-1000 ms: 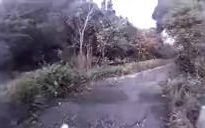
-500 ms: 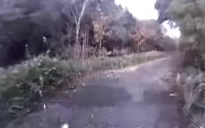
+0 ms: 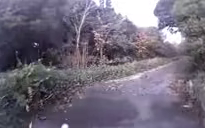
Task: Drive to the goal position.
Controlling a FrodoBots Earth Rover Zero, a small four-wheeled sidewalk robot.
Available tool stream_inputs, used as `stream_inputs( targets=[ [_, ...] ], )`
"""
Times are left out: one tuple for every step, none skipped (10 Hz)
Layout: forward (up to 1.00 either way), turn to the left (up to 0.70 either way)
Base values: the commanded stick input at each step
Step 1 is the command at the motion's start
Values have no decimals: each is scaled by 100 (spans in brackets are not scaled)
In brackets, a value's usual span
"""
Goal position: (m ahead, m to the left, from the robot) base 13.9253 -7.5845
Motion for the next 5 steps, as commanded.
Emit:
stream_inputs(
  targets=[
    [70,-35],
    [70,-35],
    [70,-35],
    [70,-35],
    [70,-35]
  ],
)
